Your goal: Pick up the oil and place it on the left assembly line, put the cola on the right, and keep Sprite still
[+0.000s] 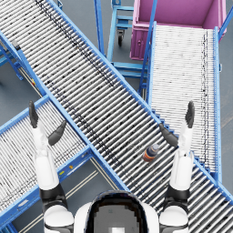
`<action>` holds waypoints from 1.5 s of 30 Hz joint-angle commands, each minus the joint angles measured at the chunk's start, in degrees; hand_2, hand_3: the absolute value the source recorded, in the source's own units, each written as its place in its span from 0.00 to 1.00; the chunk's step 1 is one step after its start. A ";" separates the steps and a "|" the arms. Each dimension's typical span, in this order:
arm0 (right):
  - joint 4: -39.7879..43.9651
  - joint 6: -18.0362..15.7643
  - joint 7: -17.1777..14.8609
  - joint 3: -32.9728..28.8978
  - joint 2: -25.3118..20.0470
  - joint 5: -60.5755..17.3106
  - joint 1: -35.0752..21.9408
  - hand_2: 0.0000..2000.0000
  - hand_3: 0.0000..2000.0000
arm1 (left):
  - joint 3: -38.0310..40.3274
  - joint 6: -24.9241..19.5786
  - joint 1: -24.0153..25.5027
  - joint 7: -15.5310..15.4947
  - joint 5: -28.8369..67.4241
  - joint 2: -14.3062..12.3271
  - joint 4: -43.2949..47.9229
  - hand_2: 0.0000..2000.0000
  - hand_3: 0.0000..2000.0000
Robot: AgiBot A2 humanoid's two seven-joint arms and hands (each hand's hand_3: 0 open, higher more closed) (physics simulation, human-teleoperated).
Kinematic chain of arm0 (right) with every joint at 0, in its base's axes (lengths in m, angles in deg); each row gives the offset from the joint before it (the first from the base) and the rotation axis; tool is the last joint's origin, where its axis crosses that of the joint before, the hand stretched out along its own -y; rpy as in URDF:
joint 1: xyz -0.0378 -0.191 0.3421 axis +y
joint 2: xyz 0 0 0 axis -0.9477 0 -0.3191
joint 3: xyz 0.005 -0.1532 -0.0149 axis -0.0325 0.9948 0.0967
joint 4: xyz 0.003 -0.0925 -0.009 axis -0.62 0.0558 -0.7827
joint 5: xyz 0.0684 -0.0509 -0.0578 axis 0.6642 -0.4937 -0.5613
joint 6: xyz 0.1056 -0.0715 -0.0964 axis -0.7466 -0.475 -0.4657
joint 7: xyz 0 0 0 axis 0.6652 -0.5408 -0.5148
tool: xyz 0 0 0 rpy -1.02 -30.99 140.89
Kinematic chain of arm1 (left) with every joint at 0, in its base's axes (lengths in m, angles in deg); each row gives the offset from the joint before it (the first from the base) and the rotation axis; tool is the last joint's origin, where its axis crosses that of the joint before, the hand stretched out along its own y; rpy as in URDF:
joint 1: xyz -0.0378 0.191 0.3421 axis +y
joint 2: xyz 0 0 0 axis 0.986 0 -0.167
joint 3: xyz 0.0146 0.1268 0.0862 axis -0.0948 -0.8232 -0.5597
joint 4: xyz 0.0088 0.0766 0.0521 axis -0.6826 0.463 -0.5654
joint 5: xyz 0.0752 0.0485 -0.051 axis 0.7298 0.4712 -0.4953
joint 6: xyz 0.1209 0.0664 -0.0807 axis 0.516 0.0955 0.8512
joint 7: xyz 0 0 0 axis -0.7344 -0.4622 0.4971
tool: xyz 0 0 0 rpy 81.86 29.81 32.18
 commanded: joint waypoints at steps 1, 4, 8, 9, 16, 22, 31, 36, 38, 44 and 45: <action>0.17 0.00 0.00 0.36 0.01 0.00 -0.52 0.00 0.00 | -0.37 0.00 -0.77 0.00 0.00 0.13 -0.22 0.00 0.00; 0.21 0.00 0.00 0.29 -0.20 0.00 0.16 0.00 0.00 | -0.26 0.00 -0.01 0.00 0.00 -0.14 -0.21 0.00 0.00; 0.29 0.00 0.00 -0.05 -0.31 0.00 -0.22 0.00 0.00 | -0.74 0.00 0.31 0.00 0.00 -0.37 0.58 0.00 0.00; 0.22 0.00 0.00 0.08 -0.45 0.00 0.44 0.00 0.00 | -0.28 0.00 0.44 0.00 0.00 -0.43 0.39 0.00 0.00; 0.33 0.00 0.00 0.34 -0.82 0.00 0.97 0.00 0.00 | -0.53 0.00 0.61 0.00 0.00 -0.72 0.53 0.00 0.00; 0.32 0.00 0.00 0.63 -1.09 0.00 1.47 0.00 0.00 | -0.40 0.00 0.58 0.00 0.00 -0.91 0.53 0.00 0.00; 1.06 0.00 0.00 4.61 -1.71 0.00 6.36 0.00 0.00 | -0.64 0.00 0.75 0.00 0.00 -1.22 0.67 0.00 0.00; -1.66 0.00 0.00 8.80 -1.58 0.00 10.02 0.00 0.00 | -0.49 0.00 1.24 0.00 0.00 -1.49 0.60 0.00 0.00; -2.39 0.00 0.00 10.94 -1.36 0.00 11.41 0.00 0.00 | -0.33 0.00 1.58 0.00 0.00 -1.63 0.84 0.00 0.00; -0.99 0.00 0.00 14.37 -1.24 -0.01 13.54 0.00 0.00 | -1.24 0.00 1.63 0.00 0.00 -1.85 0.56 0.00 0.00; 0.63 0.00 0.00 14.88 -1.26 -0.01 13.78 0.00 0.00 | -1.00 0.00 2.24 0.00 0.00 -2.01 0.49 0.00 0.00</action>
